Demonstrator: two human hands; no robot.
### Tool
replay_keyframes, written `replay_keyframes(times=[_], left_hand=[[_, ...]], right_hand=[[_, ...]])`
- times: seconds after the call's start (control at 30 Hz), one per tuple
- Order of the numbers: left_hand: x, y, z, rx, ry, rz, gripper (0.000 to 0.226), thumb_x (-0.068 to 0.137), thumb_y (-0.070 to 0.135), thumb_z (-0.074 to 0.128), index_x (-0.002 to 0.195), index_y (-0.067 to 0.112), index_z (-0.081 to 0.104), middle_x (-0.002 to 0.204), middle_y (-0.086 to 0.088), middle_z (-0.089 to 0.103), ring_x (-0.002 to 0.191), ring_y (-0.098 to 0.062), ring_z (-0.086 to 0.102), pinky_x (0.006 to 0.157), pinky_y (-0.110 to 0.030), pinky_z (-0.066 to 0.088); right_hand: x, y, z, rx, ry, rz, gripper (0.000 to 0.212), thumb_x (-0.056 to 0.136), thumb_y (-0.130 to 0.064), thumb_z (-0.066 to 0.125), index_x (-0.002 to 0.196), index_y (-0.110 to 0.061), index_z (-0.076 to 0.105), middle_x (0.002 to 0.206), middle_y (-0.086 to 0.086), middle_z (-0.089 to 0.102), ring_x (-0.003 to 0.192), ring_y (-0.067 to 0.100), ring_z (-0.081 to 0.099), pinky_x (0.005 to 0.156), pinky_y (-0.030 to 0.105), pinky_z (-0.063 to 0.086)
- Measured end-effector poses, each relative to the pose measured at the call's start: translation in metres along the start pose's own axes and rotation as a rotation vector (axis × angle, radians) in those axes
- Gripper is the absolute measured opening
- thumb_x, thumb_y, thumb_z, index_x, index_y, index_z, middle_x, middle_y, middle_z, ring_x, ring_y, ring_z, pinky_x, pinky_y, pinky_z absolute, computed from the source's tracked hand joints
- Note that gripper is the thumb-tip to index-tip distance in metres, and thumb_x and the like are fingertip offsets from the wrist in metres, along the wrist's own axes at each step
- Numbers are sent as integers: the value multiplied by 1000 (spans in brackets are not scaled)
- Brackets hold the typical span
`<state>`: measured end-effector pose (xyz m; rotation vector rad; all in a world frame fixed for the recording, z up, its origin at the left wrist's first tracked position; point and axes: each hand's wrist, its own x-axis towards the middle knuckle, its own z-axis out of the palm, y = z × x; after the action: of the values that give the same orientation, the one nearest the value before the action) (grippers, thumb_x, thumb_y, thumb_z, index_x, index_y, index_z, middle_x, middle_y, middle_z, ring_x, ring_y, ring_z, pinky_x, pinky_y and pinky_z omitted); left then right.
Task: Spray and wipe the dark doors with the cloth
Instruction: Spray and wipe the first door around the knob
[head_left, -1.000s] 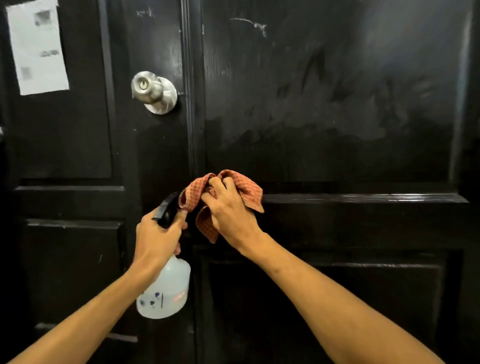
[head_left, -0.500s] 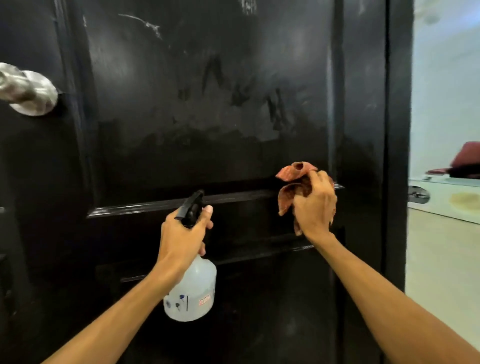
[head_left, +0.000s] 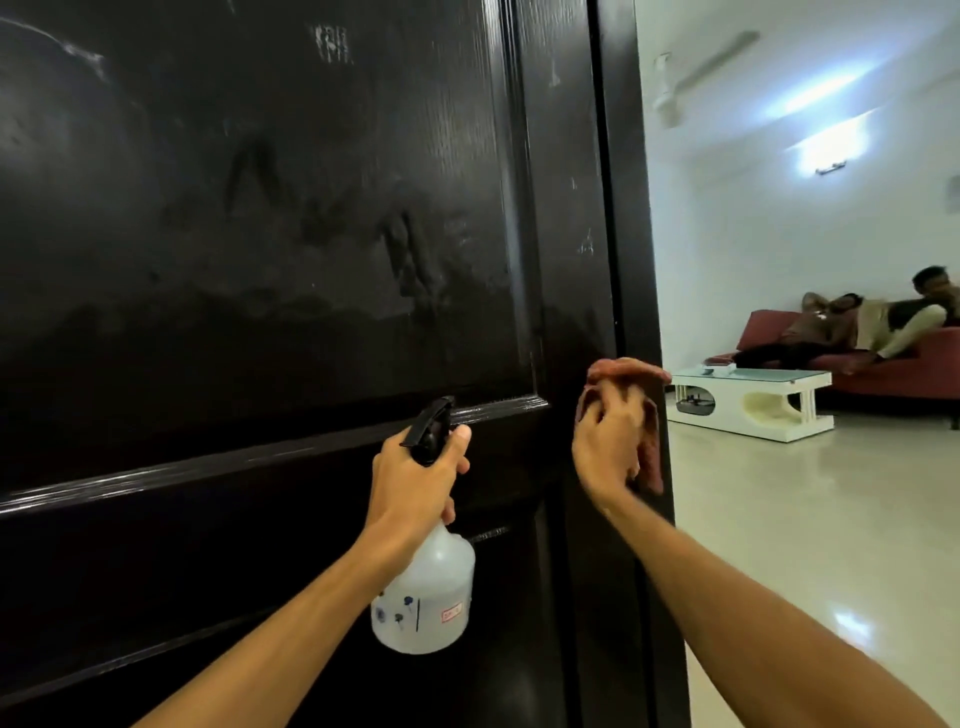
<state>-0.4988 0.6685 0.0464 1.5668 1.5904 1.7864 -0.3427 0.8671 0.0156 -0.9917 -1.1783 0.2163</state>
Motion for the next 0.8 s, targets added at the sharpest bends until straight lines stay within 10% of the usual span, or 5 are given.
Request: replay_keyframes(times=[0.13,0.27,0.4,0.57,0.8], left_hand=[[4,8,13,-26,-39,5,24,98,39,67,94,15,70,86,-4,75,45,-20,56,53,-33,55],[19,23,4,-28,-31,64,21,98,39,67,96,18,70,87,-4,75,46,-22,56,56,-35,56],[28,32,-10,-35,-17,108,23,99,38,66,94,16,70,85,-5,75,45,-21,56,56,-36,56],[31,40,-37,-88,-6,151,19,98,39,65,97,20,68,88,-6,75,43,-16,55,52,-29,54],[38,32,-94,-157,67,72,23,95,36,69,90,13,69,81,-11,72,39,-16,50,43,-28,46]], right_hand=[[-27,23,-7,-78,-311,-512,45,103,-12,49,147,-21,50,165,3,18,153,23,19,124,33,18],[29,-21,14,11,-89,-208,53,102,-18,41,154,-29,41,170,3,7,155,34,9,123,62,14],[-9,-35,37,-100,-180,-564,48,103,-29,41,152,-30,46,170,0,9,156,28,6,126,56,0],[21,-94,37,41,-87,-259,52,101,-40,34,148,-26,52,168,9,17,154,39,10,124,59,6],[-28,-126,64,-61,-185,-749,46,99,-24,45,145,-32,46,167,10,20,153,39,19,122,61,15]])
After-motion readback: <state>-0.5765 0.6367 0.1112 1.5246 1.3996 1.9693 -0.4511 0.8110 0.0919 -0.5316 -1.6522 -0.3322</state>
